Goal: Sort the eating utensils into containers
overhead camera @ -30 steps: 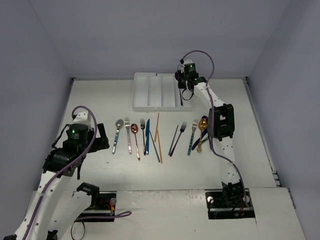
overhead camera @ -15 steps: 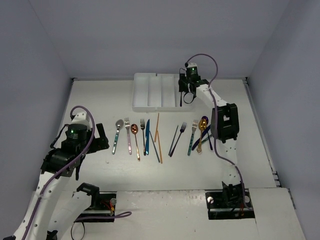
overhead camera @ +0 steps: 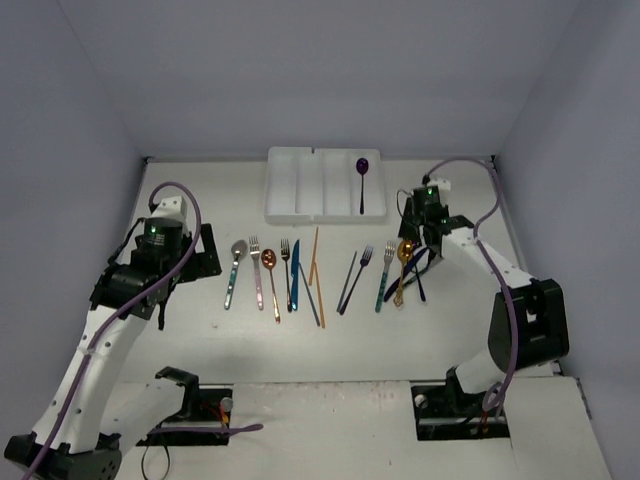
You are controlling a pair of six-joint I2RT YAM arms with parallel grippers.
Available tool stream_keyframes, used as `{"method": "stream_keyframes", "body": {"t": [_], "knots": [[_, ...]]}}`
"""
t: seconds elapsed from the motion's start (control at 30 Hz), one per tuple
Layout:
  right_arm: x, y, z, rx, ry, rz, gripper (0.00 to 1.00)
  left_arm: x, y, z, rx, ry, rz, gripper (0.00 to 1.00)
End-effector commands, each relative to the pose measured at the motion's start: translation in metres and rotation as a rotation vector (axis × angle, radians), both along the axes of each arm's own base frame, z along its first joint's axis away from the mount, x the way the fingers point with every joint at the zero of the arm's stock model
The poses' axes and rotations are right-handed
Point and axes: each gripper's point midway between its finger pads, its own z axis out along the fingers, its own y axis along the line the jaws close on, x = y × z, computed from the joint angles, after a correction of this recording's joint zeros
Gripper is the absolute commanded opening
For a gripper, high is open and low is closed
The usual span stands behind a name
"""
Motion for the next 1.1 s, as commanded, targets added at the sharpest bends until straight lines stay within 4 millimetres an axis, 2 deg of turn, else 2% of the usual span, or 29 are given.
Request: {"method": "stream_keyframes", "body": {"t": [0.0, 0.2, 0.47, 0.7, 1.07], "knots": [[-0.037, -0.003, -0.022, 0.066, 0.058, -0.073, 0.43, 0.011, -0.006, 0.017, -0.009, -0.051, -0.018, 0.92], [-0.054, 0.003, -0.039, 0.095, 0.108, -0.068, 0.34, 0.014, -0.010, 0.009, -0.019, -0.018, -0.024, 0.92], [-0.072, 0.008, -0.067, 0.090, 0.188, -0.062, 0.33, 0.014, -0.012, 0.005, -0.024, -0.006, -0.027, 0.92], [-0.063, 0.017, -0.071, 0.067, 0.200, -0.047, 0.31, 0.013, -0.013, 0.000, -0.026, 0.011, -0.033, 0.92], [-0.048, 0.017, -0.080, 0.001, 0.212, -0.055, 0.25, 0.009, -0.013, -0.003, -0.022, 0.015, -0.042, 0.92]]}}
